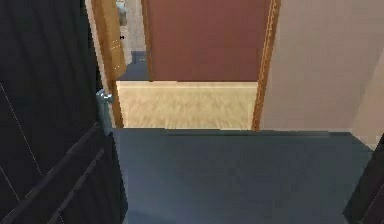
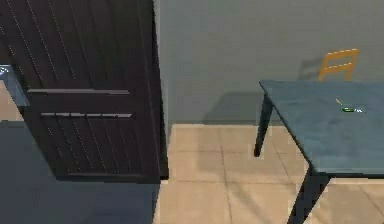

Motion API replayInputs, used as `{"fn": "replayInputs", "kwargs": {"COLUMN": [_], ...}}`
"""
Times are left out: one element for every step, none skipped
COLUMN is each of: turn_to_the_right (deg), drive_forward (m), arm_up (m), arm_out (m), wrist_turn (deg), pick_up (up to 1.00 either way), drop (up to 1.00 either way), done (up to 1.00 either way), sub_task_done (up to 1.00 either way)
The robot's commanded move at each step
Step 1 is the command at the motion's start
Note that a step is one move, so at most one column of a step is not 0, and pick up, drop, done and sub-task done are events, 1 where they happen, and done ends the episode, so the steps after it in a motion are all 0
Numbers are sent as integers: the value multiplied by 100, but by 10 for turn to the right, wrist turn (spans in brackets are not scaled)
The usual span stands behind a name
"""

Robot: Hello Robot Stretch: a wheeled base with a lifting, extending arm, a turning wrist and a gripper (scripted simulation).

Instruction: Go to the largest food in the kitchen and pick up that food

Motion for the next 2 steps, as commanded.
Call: {"fn": "replayInputs", "kwargs": {"turn_to_the_right": [0, -60], "drive_forward": [100, 0], "arm_up": [0, 0], "arm_out": [0, 0], "wrist_turn": [0, 0], "pick_up": [0, 0], "drop": [0, 0], "done": [0, 0], "sub_task_done": [0, 0]}}
